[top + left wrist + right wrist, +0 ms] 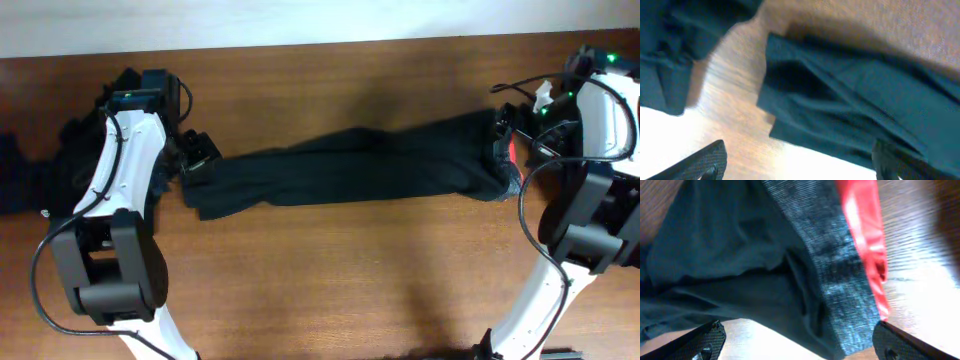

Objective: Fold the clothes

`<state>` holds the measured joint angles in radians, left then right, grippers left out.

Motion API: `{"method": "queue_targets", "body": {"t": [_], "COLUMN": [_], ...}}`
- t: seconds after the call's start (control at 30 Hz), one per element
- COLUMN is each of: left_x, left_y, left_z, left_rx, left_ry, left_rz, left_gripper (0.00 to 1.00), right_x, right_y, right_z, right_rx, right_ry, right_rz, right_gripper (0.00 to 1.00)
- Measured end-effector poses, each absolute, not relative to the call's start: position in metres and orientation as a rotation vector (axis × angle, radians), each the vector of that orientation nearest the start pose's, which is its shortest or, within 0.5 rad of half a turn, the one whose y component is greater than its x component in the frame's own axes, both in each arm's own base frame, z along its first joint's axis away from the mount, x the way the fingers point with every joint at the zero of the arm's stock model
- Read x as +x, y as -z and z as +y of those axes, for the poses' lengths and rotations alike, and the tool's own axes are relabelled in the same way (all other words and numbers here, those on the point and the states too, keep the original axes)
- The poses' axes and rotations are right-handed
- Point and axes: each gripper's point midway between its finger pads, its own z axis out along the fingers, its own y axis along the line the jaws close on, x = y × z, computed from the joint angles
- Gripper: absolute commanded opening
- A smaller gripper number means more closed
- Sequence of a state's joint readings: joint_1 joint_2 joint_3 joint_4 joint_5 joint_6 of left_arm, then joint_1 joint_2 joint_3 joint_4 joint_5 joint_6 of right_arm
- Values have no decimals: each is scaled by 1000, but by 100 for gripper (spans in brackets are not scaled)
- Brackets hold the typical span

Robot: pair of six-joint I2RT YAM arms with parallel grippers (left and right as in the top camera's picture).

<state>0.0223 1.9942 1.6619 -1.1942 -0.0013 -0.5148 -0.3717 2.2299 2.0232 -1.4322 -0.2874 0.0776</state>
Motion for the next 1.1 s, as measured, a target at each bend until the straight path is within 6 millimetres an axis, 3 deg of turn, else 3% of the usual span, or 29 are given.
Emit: {"method": "queue_targets", "body": {"t": [0.3,0.5,0.83,0.97,1.1], "left_x": [389,391,377,378,381], "left_y": [-86,-84,-26,-12,-11], "left_z": [-9,-10,28,23,18], "left_rx": [-821,-828,-1013,-1004,-970], "left_ry": [172,206,335,439,493], "left_rz": [3015,3010,2942,2911,2900], "left_gripper": [90,90,90,90,90], "right_x": [417,421,420,419,418], "right_y": [-92,-92,-93,-93,-94], "right_z": [-70,-50,-42,-40,-39], "right_rx": [565,483,463,466,467], "right_ry": [-466,-463,-475,-491,-500], "right_rz": [3083,3097,3108,3114,3118], "right_gripper": [99,99,99,99,99]}}
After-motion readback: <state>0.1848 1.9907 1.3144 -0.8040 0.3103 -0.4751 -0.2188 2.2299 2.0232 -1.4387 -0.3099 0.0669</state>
